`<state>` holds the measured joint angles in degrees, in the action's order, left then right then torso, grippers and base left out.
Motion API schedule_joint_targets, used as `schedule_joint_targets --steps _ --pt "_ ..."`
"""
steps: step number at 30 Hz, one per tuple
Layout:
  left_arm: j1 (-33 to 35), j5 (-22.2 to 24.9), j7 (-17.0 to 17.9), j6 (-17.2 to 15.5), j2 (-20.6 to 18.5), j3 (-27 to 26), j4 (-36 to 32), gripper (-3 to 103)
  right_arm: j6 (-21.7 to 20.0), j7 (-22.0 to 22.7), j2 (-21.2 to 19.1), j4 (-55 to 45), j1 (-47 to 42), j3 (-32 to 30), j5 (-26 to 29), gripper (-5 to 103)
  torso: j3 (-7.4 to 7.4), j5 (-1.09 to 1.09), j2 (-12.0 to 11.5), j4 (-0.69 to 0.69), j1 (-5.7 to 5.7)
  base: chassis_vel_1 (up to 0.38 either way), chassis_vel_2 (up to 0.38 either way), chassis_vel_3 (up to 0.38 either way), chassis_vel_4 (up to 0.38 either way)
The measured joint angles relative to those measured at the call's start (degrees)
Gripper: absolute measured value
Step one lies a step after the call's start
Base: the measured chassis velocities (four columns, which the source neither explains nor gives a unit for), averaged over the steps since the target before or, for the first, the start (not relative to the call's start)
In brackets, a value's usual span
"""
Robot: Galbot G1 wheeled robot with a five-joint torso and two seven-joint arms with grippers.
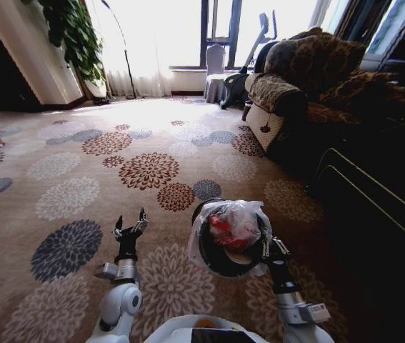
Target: Pick up the trash from the ground and place it into the trash bin.
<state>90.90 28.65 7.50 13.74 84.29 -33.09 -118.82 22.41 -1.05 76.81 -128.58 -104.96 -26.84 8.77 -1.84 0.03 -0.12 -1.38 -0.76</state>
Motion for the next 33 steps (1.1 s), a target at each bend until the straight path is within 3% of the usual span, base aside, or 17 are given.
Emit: schedule_joint_targets --steps 3,4,8,13,19,22,25,26,31,33 --pt "0.0 0.0 0.0 0.0 0.1 0.1 0.1 98 0.0 0.0 0.1 0.0 0.0 0.0 0.0 0 0.0 -0.11 0.0 -0.02 0.0 0.376 -0.356 -0.351 0.374" --pt "0.0 0.0 0.0 0.0 0.2 0.2 0.0 98 0.1 0.0 0.1 0.0 0.1 -0.1 0.0 0 0.0 0.0 0.0 -0.01 0.0 0.381 -0.345 -0.365 0.322" --pt "0.0 0.0 0.1 0.0 0.4 0.5 0.1 98 0.1 0.0 0.0 0.2 0.0 -0.5 0.0 0 -0.01 -0.08 0.0 0.0 0.0 0.369 -0.348 -0.383 0.332" --pt "0.1 0.0 0.5 -0.1 0.4 0.8 0.1 98 -0.4 0.0 0.0 0.3 -0.2 -1.0 -0.4 0 0.0 -0.01 0.0 0.0 0.0 0.344 -0.341 -0.353 0.338" --pt "0.0 0.0 1.3 -0.4 0.4 1.0 0.3 100 -4.8 -0.1 -0.1 0.3 -1.5 -2.8 -1.1 0 0.03 0.0 0.0 -0.02 0.03 0.217 -0.21 -0.191 0.233" --pt "0.0 0.0 1.7 -0.4 0.5 1.1 0.6 97 -8.1 0.0 -0.4 0.1 -2.9 -8.5 4.3 0 0.0 0.0 0.0 0.0 0.01 0.033 -0.047 -0.033 0.019" --pt "0.4 -0.1 1.9 0.2 0.8 1.3 1.3 97 -11.5 0.0 -2.6 2.4 -4.7 -19.6 14.1 0 -0.03 -0.02 0.0 -0.01 -0.03 -0.04 0.058 0.049 -0.068" --pt "0.4 -0.1 1.9 0.2 0.8 1.3 1.3 97 -11.5 0.0 -2.6 2.4 -4.7 -19.6 14.1 0 -0.03 -0.02 0.0 -0.01 -0.03 -0.048 0.056 0.065 -0.045" --pt "0.3 0.0 2.5 0.4 0.5 2.0 2.5 97 -14.7 0.0 -4.9 5.3 -10.4 -31.1 26.0 0 -0.01 0.02 0.0 0.01 -0.01 -0.009 0.011 0.013 -0.001" --pt "0.1 0.0 2.7 0.2 0.2 2.2 2.5 97 -15.1 0.0 -5.1 5.3 -11.8 -32.9 27.5 0 0.0 0.03 0.0 0.01 -0.01 0.0 0.0 0.0 0.0"
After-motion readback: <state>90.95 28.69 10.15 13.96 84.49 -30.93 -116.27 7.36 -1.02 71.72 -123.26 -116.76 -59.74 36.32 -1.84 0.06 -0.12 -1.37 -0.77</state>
